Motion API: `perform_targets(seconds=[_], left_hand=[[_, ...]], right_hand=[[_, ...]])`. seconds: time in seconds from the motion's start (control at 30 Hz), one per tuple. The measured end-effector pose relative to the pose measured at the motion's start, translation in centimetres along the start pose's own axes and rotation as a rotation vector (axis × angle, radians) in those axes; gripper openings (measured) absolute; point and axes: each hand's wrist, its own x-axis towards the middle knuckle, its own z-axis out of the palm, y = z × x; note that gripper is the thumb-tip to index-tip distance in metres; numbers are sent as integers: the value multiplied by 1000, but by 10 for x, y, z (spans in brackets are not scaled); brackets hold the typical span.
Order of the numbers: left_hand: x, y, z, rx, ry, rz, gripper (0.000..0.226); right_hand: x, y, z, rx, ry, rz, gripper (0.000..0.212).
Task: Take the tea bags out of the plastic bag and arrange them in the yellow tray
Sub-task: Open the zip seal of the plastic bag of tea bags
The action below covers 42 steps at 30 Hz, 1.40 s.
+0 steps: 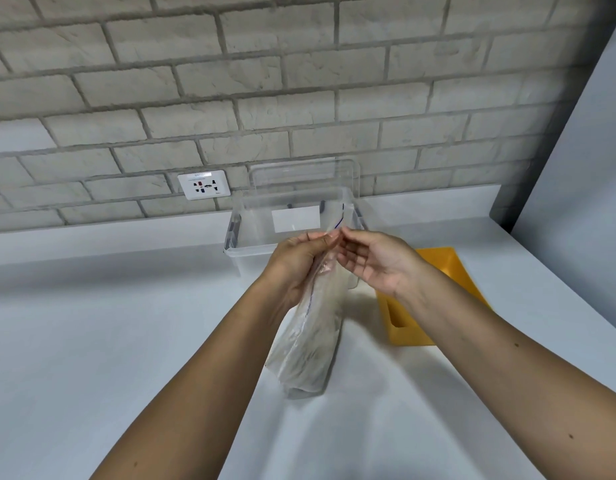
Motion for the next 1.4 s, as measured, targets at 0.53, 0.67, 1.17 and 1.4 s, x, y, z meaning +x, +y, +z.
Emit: perform_targets(seconds=[0.53, 0.67, 1.17, 1.4], left_hand=[[-13, 16, -17, 302, -7, -152, 7], [-13, 11, -15, 238, 28, -138, 6], [-17, 5, -14, -126, -1, -190, 17], [-15, -6, -23, -512, -46, -327, 30]], right_hand=[[-17, 19, 2, -145, 40, -187, 18], [-28, 32, 4, -393, 55, -401, 26], [-24, 32, -9, -415, 97, -348, 11], [-20, 33, -17, 245, -91, 111, 19]])
